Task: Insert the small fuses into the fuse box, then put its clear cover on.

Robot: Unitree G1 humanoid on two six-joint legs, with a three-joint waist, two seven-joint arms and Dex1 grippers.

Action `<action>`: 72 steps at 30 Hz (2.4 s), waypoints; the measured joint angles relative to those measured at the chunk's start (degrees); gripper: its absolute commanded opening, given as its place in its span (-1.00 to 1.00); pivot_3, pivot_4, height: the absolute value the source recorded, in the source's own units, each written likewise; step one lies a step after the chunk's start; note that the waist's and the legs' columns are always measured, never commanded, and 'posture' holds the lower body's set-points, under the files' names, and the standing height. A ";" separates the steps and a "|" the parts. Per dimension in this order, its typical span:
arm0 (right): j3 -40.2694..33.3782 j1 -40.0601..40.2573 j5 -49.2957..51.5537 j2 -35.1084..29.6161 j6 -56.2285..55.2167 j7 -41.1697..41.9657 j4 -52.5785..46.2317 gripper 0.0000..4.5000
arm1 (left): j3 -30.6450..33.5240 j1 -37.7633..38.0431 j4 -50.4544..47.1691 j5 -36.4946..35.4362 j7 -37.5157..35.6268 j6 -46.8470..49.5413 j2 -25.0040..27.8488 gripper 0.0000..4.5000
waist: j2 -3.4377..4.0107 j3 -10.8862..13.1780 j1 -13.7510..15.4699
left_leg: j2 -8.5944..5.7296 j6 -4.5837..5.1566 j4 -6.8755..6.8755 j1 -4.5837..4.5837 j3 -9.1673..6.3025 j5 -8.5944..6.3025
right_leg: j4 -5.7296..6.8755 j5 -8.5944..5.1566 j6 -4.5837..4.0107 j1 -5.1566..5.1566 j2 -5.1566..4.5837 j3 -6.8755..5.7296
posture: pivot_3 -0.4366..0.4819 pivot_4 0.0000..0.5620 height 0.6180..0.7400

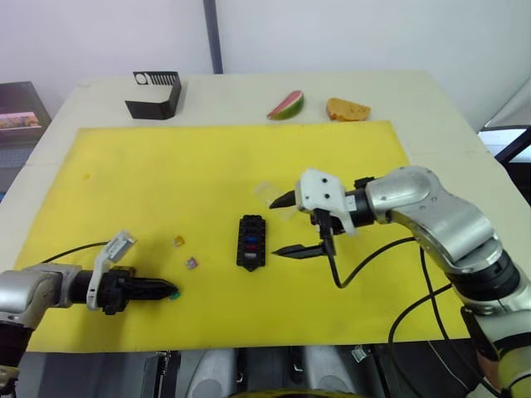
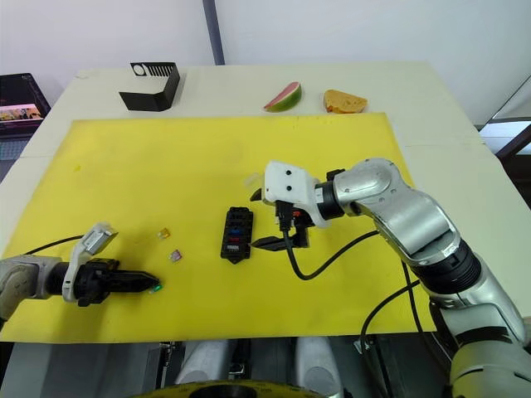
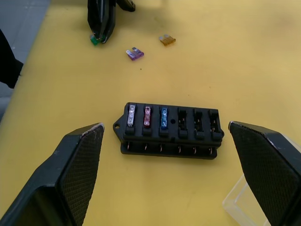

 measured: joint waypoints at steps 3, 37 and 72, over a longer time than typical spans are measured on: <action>0.09 0.00 -0.02 0.01 -0.06 0.02 0.00 1.00 | 0.40 0.40 -0.18 -0.51 0.57 0.14 -0.02 -0.91 | 0.00 0.00 0.01 | 0.00 0.00 0.00 0.00 0.00 0.00 | 0.00 0.00 0.00 0.00 0.00 0.00 | -0.05 -0.47 1.00; -19.40 -6.61 25.05 14.26 34.51 -13.43 7.76 1.00 | 13.05 -19.98 -16.00 -21.48 29.12 10.92 -17.70 -0.91 | -0.08 -0.02 0.20 | -0.04 -0.38 0.05 -0.01 -0.04 0.22 | 0.05 0.02 0.02 0.03 0.01 -0.01 | -0.05 -0.47 1.00; -24.10 -8.12 33.96 26.11 41.76 -29.49 12.31 -0.11 | 12.50 -22.23 -16.16 -23.30 31.50 9.61 -18.86 -1.00 | -0.08 -0.02 0.23 | -0.07 -0.39 0.05 -0.02 -0.04 0.23 | 0.08 0.02 0.02 0.03 0.04 -0.01 | -0.05 -0.47 1.00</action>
